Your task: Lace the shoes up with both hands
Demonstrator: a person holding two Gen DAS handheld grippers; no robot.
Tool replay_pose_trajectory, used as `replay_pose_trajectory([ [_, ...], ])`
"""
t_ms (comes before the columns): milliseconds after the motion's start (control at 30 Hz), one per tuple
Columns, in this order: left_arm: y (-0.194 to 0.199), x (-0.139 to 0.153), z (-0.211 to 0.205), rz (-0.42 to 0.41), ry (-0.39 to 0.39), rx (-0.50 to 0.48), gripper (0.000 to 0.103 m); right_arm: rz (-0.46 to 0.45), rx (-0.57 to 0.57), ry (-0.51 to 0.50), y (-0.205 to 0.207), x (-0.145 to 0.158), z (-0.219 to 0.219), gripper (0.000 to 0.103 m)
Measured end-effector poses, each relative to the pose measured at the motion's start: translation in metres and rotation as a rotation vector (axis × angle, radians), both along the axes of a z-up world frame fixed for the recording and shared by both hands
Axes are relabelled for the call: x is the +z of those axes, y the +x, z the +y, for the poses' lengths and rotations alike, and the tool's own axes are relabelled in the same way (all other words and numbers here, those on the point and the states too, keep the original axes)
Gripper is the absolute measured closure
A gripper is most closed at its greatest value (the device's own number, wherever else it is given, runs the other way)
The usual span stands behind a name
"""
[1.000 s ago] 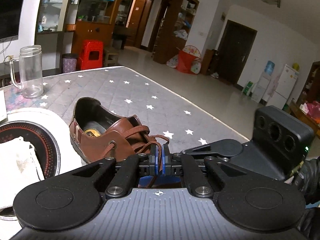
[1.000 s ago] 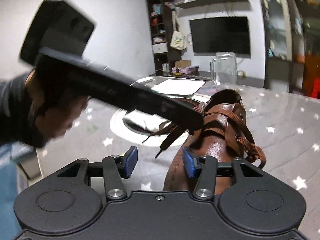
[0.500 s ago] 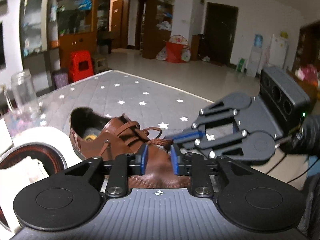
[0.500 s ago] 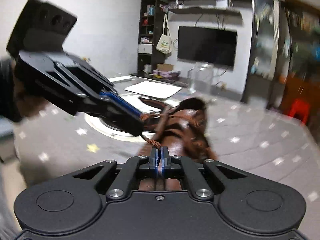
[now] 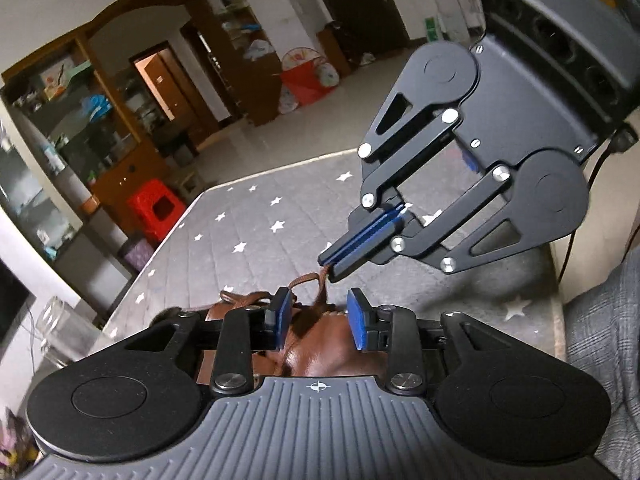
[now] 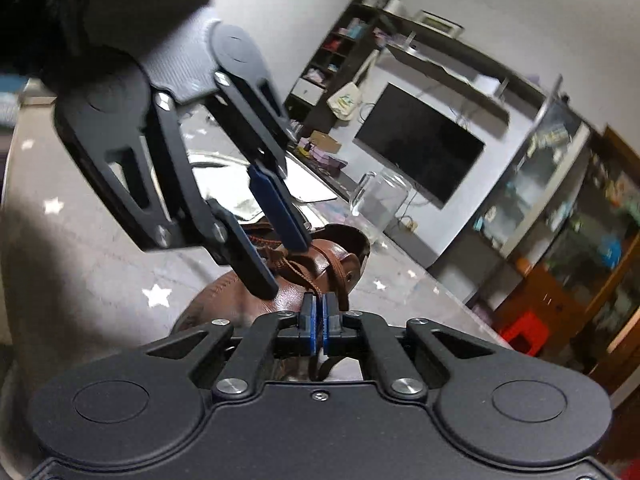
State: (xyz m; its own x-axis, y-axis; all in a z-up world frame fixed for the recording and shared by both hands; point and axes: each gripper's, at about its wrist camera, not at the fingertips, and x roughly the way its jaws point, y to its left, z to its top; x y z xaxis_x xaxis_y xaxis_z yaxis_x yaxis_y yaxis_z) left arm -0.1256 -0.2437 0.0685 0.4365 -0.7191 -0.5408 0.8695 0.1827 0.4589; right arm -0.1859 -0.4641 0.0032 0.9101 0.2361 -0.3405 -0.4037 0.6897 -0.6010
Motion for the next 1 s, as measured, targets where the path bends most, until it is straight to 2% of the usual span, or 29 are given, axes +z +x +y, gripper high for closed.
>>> replay_pose_trajectory([
  [167,0.01,-0.004,-0.004,0.009,-0.027,0.01,0.097,-0.015,0.015,-0.028,0.0,0.001,0.002,0.1],
  [300,0.02,0.0,0.006,0.047,-0.094,0.091,0.099,-0.017,0.006,0.021,0.0,0.007,-0.002,0.098],
  [367,0.026,0.006,0.012,0.073,-0.142,0.145,0.099,-0.029,-0.025,0.055,0.004,0.009,-0.006,0.083],
  [433,0.029,0.01,0.016,0.078,-0.168,0.186,0.099,-0.036,-0.056,0.095,0.009,0.011,-0.008,0.073],
  [600,0.04,0.014,0.02,0.101,-0.227,0.311,0.099,-0.036,-0.109,0.189,0.031,0.009,-0.007,0.067],
  [667,0.042,0.016,0.022,0.115,-0.252,0.336,0.099,-0.033,-0.139,0.258,0.05,0.008,-0.006,0.065],
  [800,0.042,0.02,0.024,0.126,-0.27,0.355,0.099,-0.023,-0.158,0.329,0.069,0.009,-0.007,0.063],
  [933,0.041,0.021,0.024,0.148,-0.279,0.37,0.099,0.004,-0.148,0.382,0.08,0.011,-0.007,0.054],
  [1000,0.039,0.021,0.024,0.154,-0.279,0.375,0.099,0.032,-0.159,0.399,0.086,0.01,-0.011,0.053],
])
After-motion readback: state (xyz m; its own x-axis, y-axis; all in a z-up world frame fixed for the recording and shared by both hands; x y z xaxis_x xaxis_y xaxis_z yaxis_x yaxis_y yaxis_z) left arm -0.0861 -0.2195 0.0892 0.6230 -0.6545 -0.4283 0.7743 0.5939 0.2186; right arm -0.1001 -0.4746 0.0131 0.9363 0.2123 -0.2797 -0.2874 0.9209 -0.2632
